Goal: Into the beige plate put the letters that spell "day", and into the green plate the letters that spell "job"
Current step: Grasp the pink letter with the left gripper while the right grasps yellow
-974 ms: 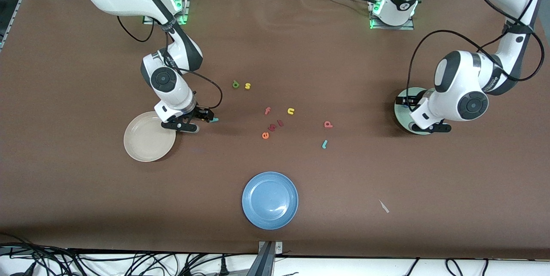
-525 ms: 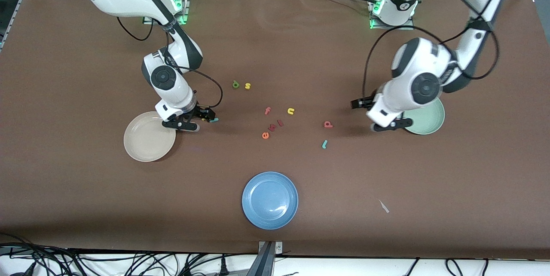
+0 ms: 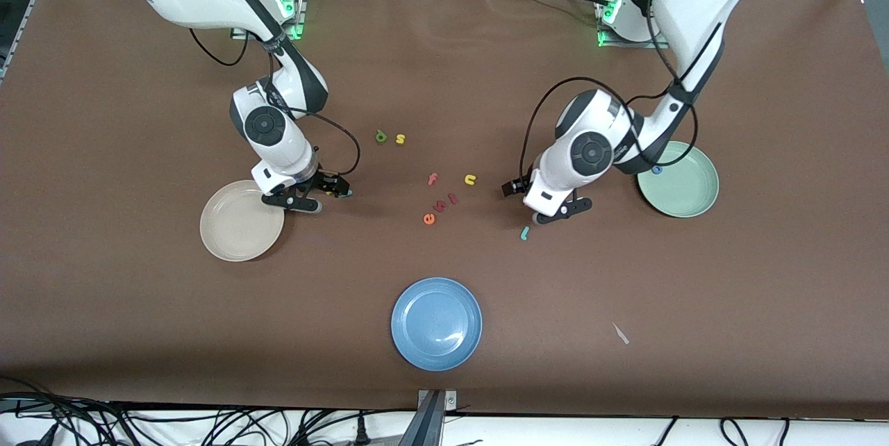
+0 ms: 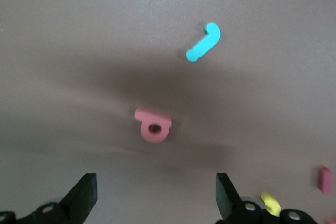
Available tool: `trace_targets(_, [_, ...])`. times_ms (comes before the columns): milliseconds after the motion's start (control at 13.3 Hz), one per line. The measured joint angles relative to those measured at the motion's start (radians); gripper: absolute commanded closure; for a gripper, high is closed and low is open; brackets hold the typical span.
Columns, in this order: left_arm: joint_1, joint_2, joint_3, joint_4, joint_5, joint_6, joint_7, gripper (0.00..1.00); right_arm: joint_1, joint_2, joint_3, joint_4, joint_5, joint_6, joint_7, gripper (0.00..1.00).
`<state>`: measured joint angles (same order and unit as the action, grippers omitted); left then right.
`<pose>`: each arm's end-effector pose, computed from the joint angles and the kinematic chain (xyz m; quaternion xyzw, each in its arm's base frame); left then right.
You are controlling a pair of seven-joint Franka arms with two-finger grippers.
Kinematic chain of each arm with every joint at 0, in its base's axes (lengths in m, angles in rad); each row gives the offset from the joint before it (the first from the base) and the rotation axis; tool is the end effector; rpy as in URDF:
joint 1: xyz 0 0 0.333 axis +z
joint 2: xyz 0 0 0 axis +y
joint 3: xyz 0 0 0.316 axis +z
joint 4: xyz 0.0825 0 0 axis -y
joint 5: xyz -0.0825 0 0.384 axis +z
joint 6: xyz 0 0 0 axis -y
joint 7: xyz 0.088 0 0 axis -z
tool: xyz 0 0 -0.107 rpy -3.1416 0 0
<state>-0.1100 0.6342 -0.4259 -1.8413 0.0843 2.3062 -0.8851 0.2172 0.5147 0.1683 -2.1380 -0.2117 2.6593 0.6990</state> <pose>0.5513 -0.3092 0.1989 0.9788 0.1725 -0.1041 0.0370 0.5253 0.2214 0.1650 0.9971 -0.0743 0.0131 0.0022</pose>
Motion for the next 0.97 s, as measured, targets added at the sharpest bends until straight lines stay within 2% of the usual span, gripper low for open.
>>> trace_targets(150, [-0.004,0.036,0.003,0.024,0.07,0.0,-0.04,0.03,0.0,0.0,0.0,0.0,0.0,0.0,0.0,0.22])
trace_targets(300, [-0.003,0.05,0.009,0.036,0.076,0.0,-0.046,0.07,-0.001,-0.001,-0.001,0.0,-0.002,0.0,0.0,0.33])
trace_targets(525, [-0.003,0.066,0.009,0.069,0.077,0.0,-0.073,0.13,-0.001,-0.002,0.001,0.0,-0.002,0.002,0.0,0.35])
trace_targets(824, [-0.011,0.097,0.009,0.089,0.077,0.0,-0.097,0.21,-0.001,-0.002,0.002,0.0,-0.002,0.002,0.017,0.33])
trace_targets(899, [-0.014,0.106,0.009,0.089,0.082,0.0,-0.1,0.26,-0.001,-0.002,0.002,0.0,-0.002,0.002,0.025,0.32])
trace_targets(974, [-0.014,0.113,0.009,0.09,0.094,0.001,-0.107,0.35,-0.001,-0.002,0.002,0.0,-0.002,0.002,0.031,0.32])
